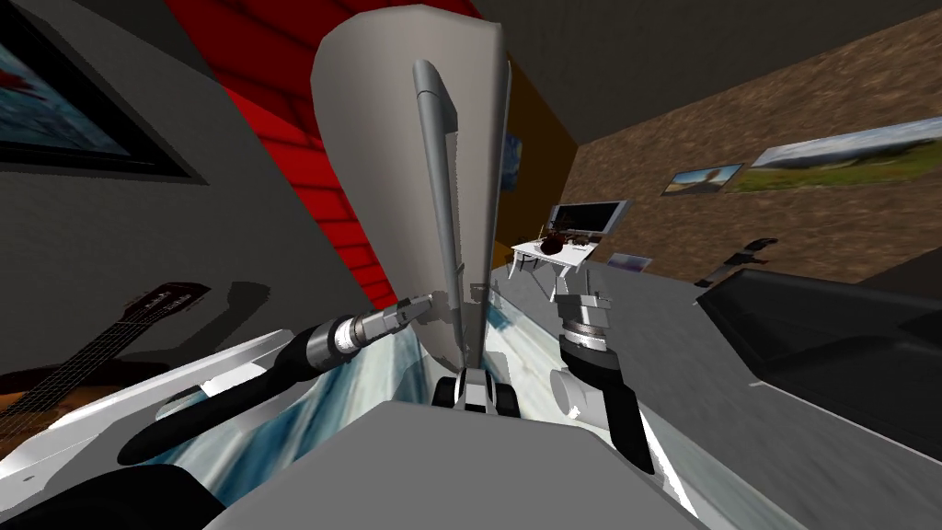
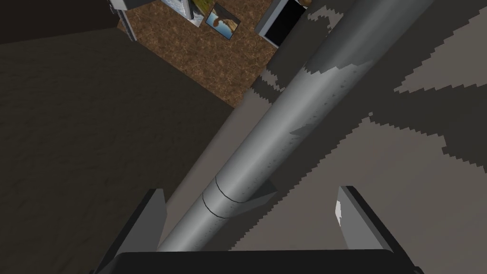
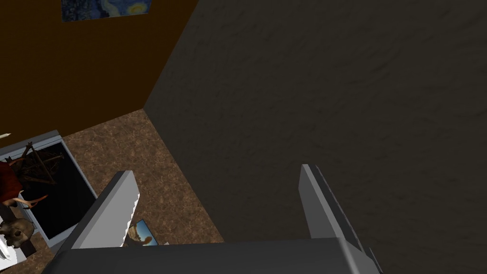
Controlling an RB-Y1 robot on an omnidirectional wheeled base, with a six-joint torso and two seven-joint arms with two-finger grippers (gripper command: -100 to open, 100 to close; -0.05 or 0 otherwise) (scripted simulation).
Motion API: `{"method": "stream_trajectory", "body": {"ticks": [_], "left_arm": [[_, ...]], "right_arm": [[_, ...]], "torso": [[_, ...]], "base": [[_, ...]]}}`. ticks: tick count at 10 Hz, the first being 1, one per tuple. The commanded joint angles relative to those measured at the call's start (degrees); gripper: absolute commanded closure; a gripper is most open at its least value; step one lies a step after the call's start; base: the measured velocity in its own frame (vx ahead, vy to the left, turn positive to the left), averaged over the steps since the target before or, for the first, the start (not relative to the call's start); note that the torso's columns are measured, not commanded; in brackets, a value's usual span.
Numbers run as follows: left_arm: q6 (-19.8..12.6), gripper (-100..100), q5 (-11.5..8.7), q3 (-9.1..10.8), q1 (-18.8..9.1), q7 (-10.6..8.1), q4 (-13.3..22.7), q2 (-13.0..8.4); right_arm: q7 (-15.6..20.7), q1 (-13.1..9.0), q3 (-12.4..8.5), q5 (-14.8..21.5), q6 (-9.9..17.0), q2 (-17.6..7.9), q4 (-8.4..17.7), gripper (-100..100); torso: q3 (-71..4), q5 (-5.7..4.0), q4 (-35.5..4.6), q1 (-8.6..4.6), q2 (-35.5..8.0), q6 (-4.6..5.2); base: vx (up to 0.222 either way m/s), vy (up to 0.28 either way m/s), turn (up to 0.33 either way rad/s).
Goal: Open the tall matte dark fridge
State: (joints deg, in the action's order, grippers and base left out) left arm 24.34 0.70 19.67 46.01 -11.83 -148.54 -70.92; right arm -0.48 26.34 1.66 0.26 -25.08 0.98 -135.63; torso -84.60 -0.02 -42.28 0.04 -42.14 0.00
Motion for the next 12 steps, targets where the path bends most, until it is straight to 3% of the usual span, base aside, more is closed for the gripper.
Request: {"method": "stream_trajectory", "body": {"ticks": [1, 5, 6, 7, 12], "left_arm": [[0.95, -100, -2.49, 4.3, 0.76, -1.94, -0.58, -2.05], [2.59, -100, -6.19, 10.53, 1.76, -4.69, -1.05, -5.16], [2.35, -100, -5.65, 9.75, 1.68, -4.26, -0.95, -4.7], [2.42, 0, -5.77, 9.95, 1.7, -4.46, -0.98, -4.78], [2.42, 0, -5.76, 9.93, 1.69, -4.44, -0.97, -4.77]], "right_arm": [[0.0, 0.0, 0.0, 0.0, 0.0, 0.0, 0.0, 0], [0.0, 0.0, 0.0, 0.0, 0.0, 0.0, 0.0, 0], [0.0, 0.0, 0.0, 0.0, 0.0, 0.0, 0.0, 0], [0.0, -0.01, 0.0, 0.0, 0.0, -0.01, 0.0, 0], [0.0, -0.01, 0.0, 0.0, 0.0, -0.01, 0.0, 0]], "torso": [[0.06, 0.01, -0.02, 0.19, -0.03, 0.0], [0.04, 0.02, 0.0, 0.3, -0.09, 0.01], [0.06, 0.01, 0.0, 0.35, -0.11, 0.0], [0.06, 0.08, -0.01, 0.3, -0.15, 0.02], [0.02, 0.01, 0.0, -0.06, -0.14, 0.0]], "base": [[0.027, -0.041, 0.104], [0.016, -0.039, 0.114], [0.006, -0.025, 0.028], [0.002, -0.007, -0.005], [0.0, 0.0, 0.0]]}}
